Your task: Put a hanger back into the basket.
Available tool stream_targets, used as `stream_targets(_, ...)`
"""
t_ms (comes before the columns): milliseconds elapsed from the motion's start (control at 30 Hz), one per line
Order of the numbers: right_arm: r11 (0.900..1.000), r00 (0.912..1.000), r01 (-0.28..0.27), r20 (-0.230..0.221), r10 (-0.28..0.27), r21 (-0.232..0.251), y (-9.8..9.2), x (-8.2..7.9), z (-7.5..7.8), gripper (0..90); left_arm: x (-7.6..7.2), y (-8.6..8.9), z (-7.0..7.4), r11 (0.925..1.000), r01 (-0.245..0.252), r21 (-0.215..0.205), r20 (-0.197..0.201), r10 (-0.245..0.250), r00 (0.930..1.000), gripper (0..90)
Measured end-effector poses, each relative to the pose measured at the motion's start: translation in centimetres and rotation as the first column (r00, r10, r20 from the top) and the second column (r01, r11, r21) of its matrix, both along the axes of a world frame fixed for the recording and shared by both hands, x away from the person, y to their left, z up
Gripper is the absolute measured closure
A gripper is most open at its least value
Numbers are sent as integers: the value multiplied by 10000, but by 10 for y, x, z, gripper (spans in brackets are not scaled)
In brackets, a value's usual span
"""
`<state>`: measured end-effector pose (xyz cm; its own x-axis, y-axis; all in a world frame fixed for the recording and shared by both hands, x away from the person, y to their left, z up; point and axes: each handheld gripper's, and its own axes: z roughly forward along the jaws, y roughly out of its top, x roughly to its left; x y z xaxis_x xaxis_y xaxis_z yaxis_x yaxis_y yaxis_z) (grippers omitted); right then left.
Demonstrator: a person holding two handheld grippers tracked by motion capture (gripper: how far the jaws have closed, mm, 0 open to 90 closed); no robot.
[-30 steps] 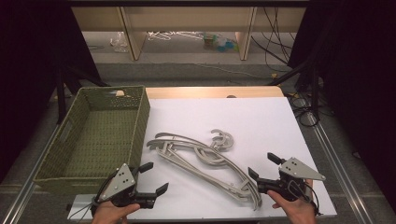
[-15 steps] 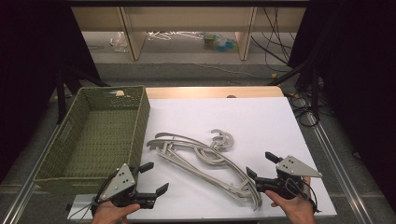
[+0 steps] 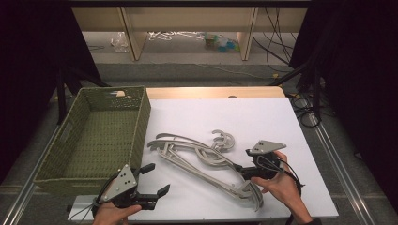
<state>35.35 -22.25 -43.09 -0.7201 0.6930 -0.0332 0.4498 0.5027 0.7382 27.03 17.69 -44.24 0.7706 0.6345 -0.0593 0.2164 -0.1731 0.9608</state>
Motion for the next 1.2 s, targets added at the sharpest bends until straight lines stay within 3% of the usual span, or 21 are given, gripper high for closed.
stream_targets(33,10000,10000,0,0,0,0,0,0,0,322,0,0,0,10000,0,0,0,0,10000,167)
stream_targets(67,9988,9985,-240,-500,218,-424,6,7,-5,367,0,0,0,10000,-7,12,17,7,10000,168)
stream_targets(133,9986,9982,-225,-566,198,-470,9,9,-9,386,1,1,0,9998,108,147,176,-111,9998,168)
stream_targets(167,9958,9957,-523,-805,463,-745,15,15,-14,464,0,0,0,9999,54,85,121,-55,9999,171)
stream_targets(200,9958,9957,-523,-805,463,-745,15,15,-14,464,1,0,0,9999,76,140,157,-78,9998,171)
stream_targets(233,9922,9913,-578,-1243,439,-1107,21,18,-15,496,0,-1,-1,9998,141,103,182,-143,9997,176)
stream_targets(400,9893,9901,-437,-1384,243,-1391,31,26,-20,551,-1,-1,-1,9999,91,129,76,-92,9999,177)
stream_targets(433,9845,9860,-683,-1614,419,-1614,33,29,-21,588,0,-1,-1,9995,156,260,187,-161,9997,177)
stream_targets(500,9841,9866,-698,-1571,439,-1634,35,31,-22,599,-1,-1,-1,9996,155,216,143,-158,9998,177)
stream_targets(633,9809,9806,-780,-1911,432,-1784,38,36,-25,676,0,-1,-1,9994,239,268,216,-244,9995,178)
stream_targets(700,9777,9770,-946,-2062,549,-1876,36,36,-26,728,-1,-3,-1,9995,290,107,220,-293,9993,179)
stream_targets(800,9772,9763,-980,-2088,577,-1884,36,37,-25,750,-1,-3,-1,9991,296,308,216,-303,9993,181)
stream_targets(933,9743,9766,-1091,-2039,681,-1970,37,37,-25,762,-1,-4,-2,9994,290,210,161,-294,9994,182)
stream_targets(1000,9716,9790,-1057,-1936,643,-2117,39,37,-24,777,0,-4,-2,9987,382,348,298,-392,9988,182)
stream_targets(1067,9674,9802,-1061,-1876,629,-2298,41,35,-22,785,-1,-4,-2,9993,308,207,157,-311,9994,183)
stream_targets(1200,9630,9836,-1232,-1584,864,-2396,42,34,-15,803,-1,-4,-1,9992,241,307,134,-245,9996,183)
